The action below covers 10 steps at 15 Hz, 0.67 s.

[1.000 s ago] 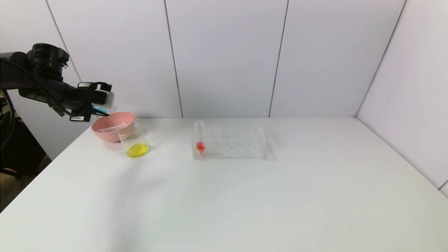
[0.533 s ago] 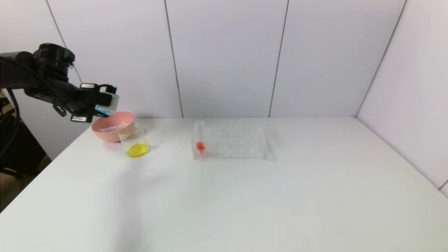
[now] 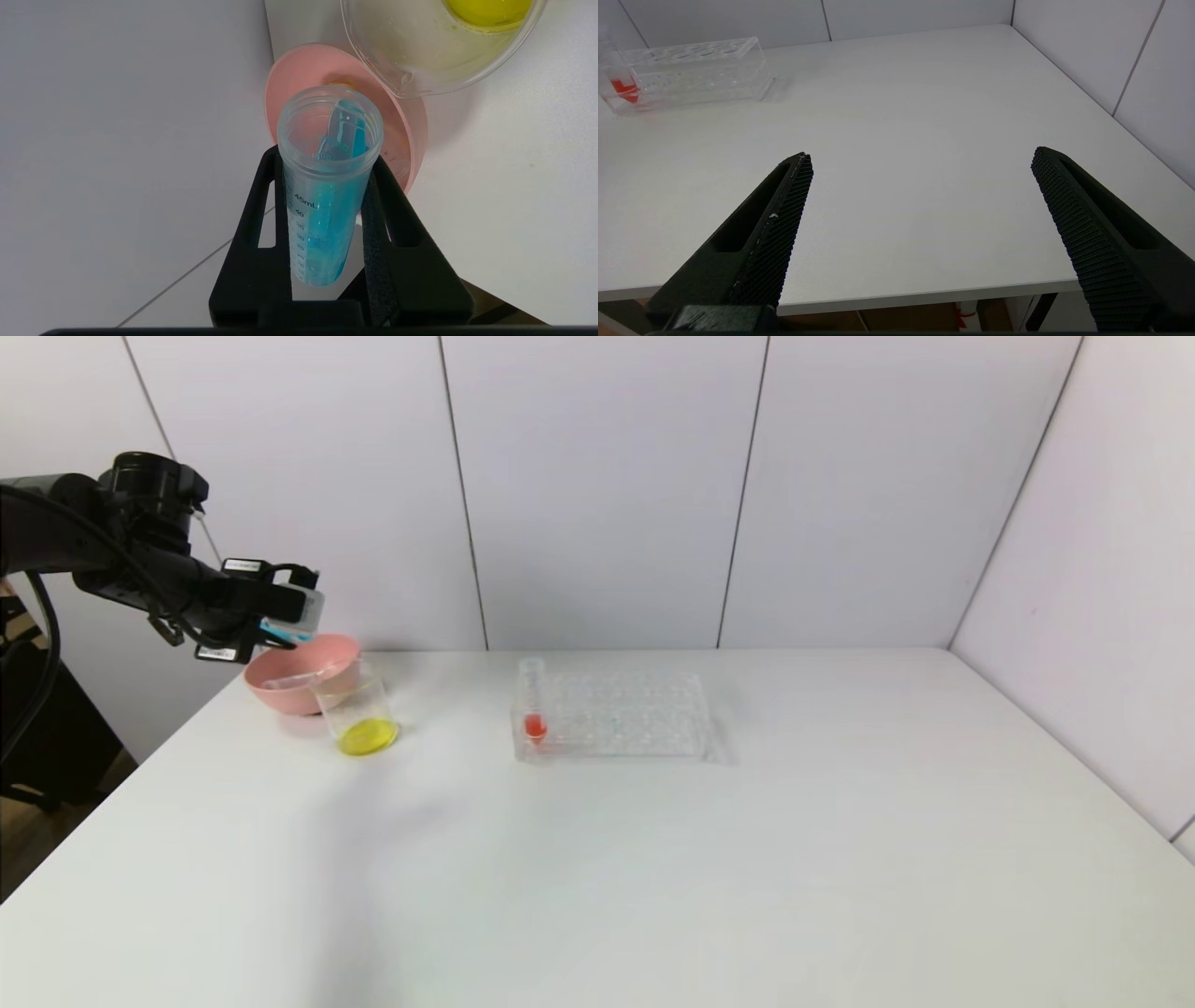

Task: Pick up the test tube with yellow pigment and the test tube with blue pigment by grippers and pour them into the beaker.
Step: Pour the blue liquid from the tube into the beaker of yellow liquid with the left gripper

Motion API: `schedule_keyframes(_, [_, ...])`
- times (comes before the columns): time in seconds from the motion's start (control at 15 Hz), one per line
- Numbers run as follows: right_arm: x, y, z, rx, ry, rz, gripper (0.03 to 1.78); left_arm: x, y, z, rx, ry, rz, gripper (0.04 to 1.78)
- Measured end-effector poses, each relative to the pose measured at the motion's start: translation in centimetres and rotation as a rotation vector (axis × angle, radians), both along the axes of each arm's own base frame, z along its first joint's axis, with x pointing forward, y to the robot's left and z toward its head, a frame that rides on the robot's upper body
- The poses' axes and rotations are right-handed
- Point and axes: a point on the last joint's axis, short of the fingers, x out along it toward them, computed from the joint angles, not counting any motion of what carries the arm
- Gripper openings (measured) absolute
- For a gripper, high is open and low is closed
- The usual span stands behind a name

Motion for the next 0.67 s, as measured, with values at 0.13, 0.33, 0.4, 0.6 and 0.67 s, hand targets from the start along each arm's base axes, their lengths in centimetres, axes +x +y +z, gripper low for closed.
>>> schedule_keyframes(0.13, [0.00, 0.00, 0.00, 0.000, 0.000, 0.000, 1.71, -0.01, 0.00, -0.01, 0.001, 0.001, 0.002, 0.45])
schedule_keyframes(0.33, [0.00, 0.00, 0.00, 0.000, 0.000, 0.000, 1.71, -0.02, -0.05, -0.04, 0.010, 0.006, 0.010, 0.45])
schedule_keyframes(0.4, [0.00, 0.00, 0.00, 0.000, 0.000, 0.000, 1.71, -0.07, -0.03, -0.09, 0.018, 0.014, 0.020, 0.45])
schedule_keyframes(0.6, [0.00, 0.00, 0.00, 0.000, 0.000, 0.000, 1.71, -0.33, 0.02, -0.32, 0.033, 0.052, 0.045, 0.45])
schedule_keyframes(0.67, [0.00, 0.00, 0.00, 0.000, 0.000, 0.000, 1.71, -0.39, 0.00, -0.30, 0.035, 0.056, 0.049, 0.45])
